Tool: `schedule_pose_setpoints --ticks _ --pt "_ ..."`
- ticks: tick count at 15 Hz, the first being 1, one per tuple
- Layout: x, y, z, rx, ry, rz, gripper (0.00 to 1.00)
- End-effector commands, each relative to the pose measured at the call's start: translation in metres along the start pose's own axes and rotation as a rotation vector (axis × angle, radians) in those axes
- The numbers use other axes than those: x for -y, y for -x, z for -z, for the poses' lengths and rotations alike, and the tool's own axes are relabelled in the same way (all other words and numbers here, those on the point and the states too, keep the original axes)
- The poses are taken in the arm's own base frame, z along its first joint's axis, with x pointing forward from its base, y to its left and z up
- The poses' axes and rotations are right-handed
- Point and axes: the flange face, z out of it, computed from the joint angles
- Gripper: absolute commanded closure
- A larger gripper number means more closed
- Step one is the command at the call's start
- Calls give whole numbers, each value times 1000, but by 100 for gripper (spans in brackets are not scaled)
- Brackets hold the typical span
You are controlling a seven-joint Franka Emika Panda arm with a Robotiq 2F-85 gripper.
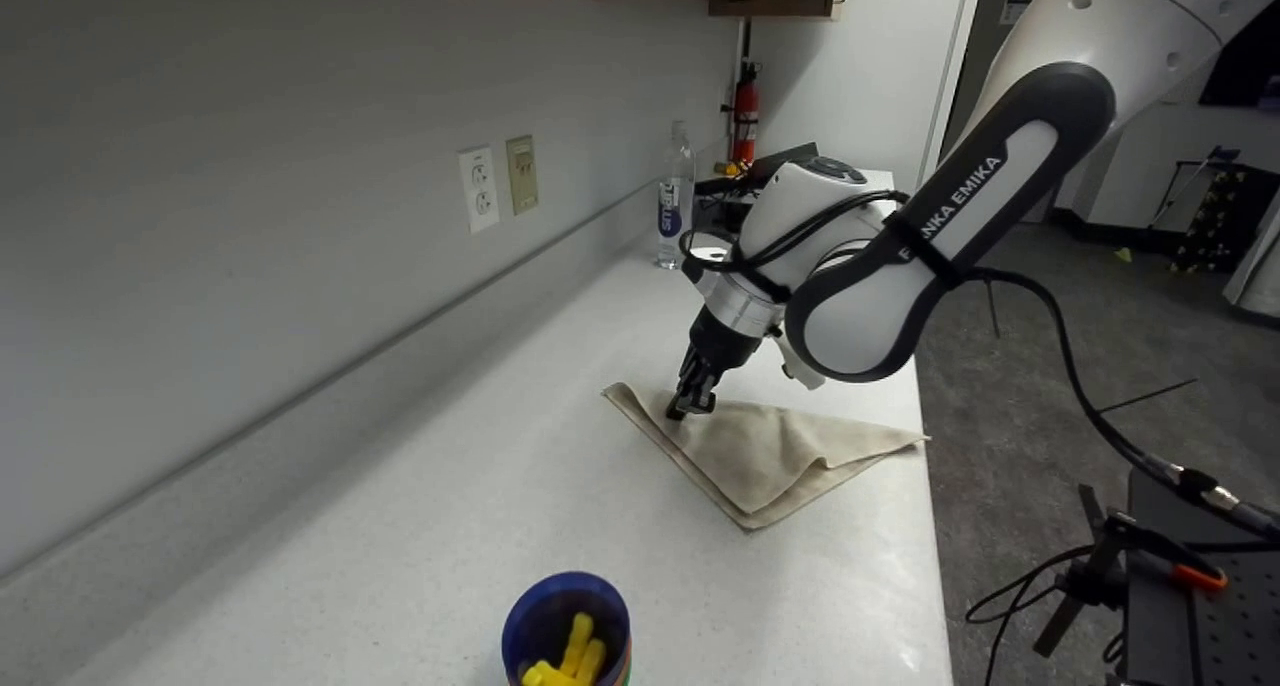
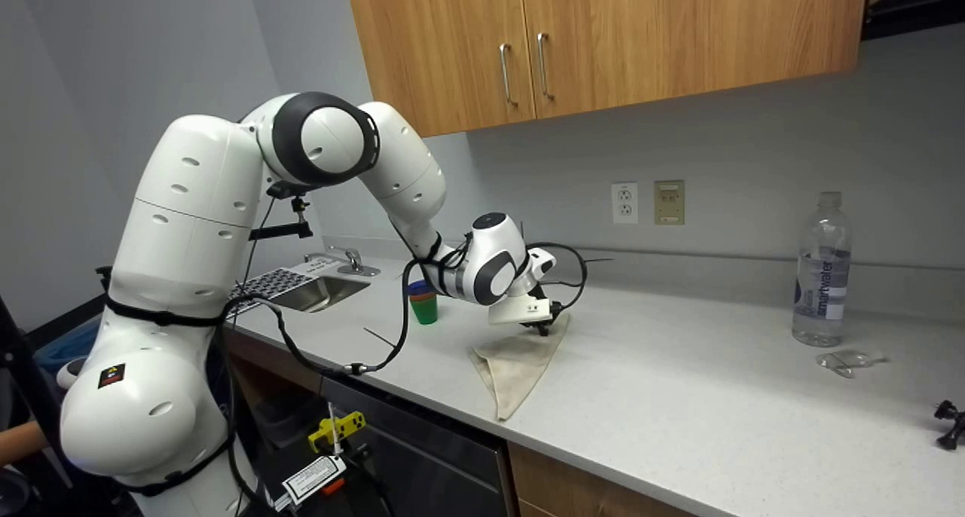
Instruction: Unfold the white towel
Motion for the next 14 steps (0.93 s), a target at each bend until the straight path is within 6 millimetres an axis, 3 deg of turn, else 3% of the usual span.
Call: schedule_pose_setpoints --ticks 1,5,14 --pt "-4 -11 -25 -19 -1 14 100" --pt "4 -19 -11 -21 6 55 100" --pt "35 -43 41 -80 23 160 100"
